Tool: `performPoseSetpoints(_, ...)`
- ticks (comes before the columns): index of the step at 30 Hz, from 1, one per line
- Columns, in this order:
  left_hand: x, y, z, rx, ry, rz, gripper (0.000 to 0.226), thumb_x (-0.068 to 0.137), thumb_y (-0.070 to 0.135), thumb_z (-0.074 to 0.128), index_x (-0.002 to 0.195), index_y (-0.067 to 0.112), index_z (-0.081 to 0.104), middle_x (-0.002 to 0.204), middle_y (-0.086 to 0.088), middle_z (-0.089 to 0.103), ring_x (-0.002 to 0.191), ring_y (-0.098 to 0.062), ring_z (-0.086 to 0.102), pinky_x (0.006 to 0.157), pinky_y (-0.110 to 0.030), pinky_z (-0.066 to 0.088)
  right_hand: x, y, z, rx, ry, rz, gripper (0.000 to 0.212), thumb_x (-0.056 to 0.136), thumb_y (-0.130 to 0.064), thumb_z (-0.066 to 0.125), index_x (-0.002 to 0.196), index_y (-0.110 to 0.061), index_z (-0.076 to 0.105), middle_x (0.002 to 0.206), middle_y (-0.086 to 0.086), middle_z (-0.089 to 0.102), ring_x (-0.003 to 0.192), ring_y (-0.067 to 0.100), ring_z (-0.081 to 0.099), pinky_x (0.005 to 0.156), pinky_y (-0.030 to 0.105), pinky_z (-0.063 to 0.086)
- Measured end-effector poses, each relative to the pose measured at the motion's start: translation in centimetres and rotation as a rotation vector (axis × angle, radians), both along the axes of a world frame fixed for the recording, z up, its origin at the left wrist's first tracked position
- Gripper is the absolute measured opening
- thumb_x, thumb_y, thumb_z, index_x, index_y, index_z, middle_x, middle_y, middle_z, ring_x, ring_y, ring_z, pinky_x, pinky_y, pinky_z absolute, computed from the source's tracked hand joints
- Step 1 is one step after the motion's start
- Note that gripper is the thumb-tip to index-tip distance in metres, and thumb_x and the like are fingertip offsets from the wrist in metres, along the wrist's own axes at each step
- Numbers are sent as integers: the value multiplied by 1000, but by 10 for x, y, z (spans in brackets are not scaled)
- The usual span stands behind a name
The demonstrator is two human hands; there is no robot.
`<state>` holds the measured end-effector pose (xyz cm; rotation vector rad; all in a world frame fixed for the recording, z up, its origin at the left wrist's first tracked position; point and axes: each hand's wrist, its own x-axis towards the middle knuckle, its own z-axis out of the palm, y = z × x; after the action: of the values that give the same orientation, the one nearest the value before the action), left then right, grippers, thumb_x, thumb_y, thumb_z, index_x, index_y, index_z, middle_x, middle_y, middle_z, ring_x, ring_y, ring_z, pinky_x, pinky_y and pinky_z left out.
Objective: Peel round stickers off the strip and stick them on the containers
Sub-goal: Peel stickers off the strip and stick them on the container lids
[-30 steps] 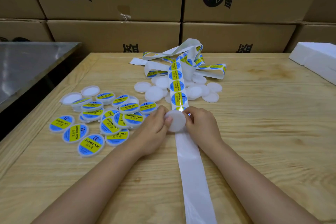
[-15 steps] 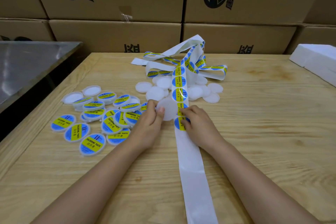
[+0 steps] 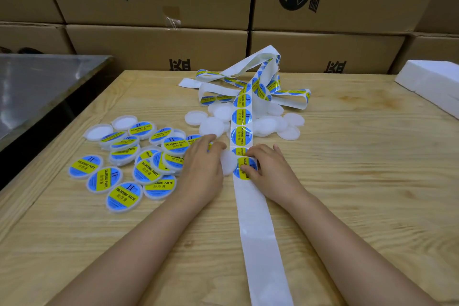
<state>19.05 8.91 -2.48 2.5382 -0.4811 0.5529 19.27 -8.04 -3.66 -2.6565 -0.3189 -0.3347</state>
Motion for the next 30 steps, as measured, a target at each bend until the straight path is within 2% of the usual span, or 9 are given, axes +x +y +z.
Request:
performPoseSetpoints(4, -5, -7, 5, 136, -186, -183, 29, 81, 6, 52, 106, 4, 68, 111, -10, 68, 111, -28, 60, 101, -51, 34, -2, 2, 2, 60, -14, 19, 31, 88, -30, 61, 115, -15, 58, 114, -1, 59, 113, 16, 50, 113, 32, 9)
performPoseSetpoints(9, -5, -6, 4, 206, -85, -154, 16, 82, 21, 58, 90, 17, 72, 89, 0, 69, 104, -18, 61, 113, -40, 12, -6, 2, 5, 102, -19, 12, 24, 83, -16, 54, 105, -14, 63, 111, -3, 61, 110, 14, 52, 112, 25, 5)
performPoseSetpoints(12, -8, -8, 7, 246, -34, -127, 32, 76, 38, 47, 92, 23, 70, 91, 8, 68, 100, -12, 59, 115, -38, 4, -6, 2, 8, 77, 13, 14, 33, 81, -12, 51, 112, -14, 62, 118, -3, 60, 115, 13, 50, 113, 26, 2)
performPoseSetpoints(16, -5, -7, 6, 288, 4, -93, 33, 84, 25, 44, 109, 27, 66, 105, 9, 68, 107, -14, 58, 114, -36, -1, -8, 3, 6, 12, 29, 50, 42, 85, -10, 46, 126, -15, 54, 133, -3, 50, 127, 13, 41, 114, 30, 0)
performPoseSetpoints(18, -5, -6, 8, 323, -37, -69, 27, 88, 17, 48, 105, 24, 67, 103, 8, 69, 104, -15, 60, 114, -39, 5, -8, 3, 5, -14, 18, 54, 44, 87, -8, 43, 129, -15, 51, 137, -2, 47, 130, 13, 38, 114, 30, -1)
performPoseSetpoints(21, -7, -6, 10, 381, -247, -51, 34, 77, 8, 40, 85, 15, 72, 77, 3, 71, 76, -20, 68, 104, -52, 32, -7, 4, 4, -27, 20, 53, 45, 85, -6, 43, 129, -14, 52, 137, 0, 46, 130, 15, 38, 114, 30, 1)
performPoseSetpoints(24, -10, -11, 9, 381, -325, -69, 32, 76, 17, 46, 94, 13, 72, 89, 2, 72, 84, -18, 68, 102, -55, 34, -6, 4, 4, -19, 12, 55, 43, 83, -4, 43, 124, -13, 55, 132, 1, 50, 126, 16, 42, 113, 31, 4)
performPoseSetpoints(27, -11, -19, 7, 453, -205, -125, 24, 80, 31, 63, 96, 14, 70, 99, 4, 71, 100, -17, 64, 111, -52, 20, -5, 4, 4, 34, 36, 58, 42, 84, 0, 43, 122, -12, 58, 130, 1, 52, 125, 15, 43, 114, 30, 4)
performPoseSetpoints(30, -9, -22, 3, 464, -26, -91, 27, 91, 34, 47, 108, 19, 60, 109, 6, 64, 112, -16, 53, 114, -38, -6, -4, 1, 8, 195, 107, 39, 39, 88, 1, 40, 117, -11, 64, 130, 1, 55, 125, 15, 43, 112, 29, 5)
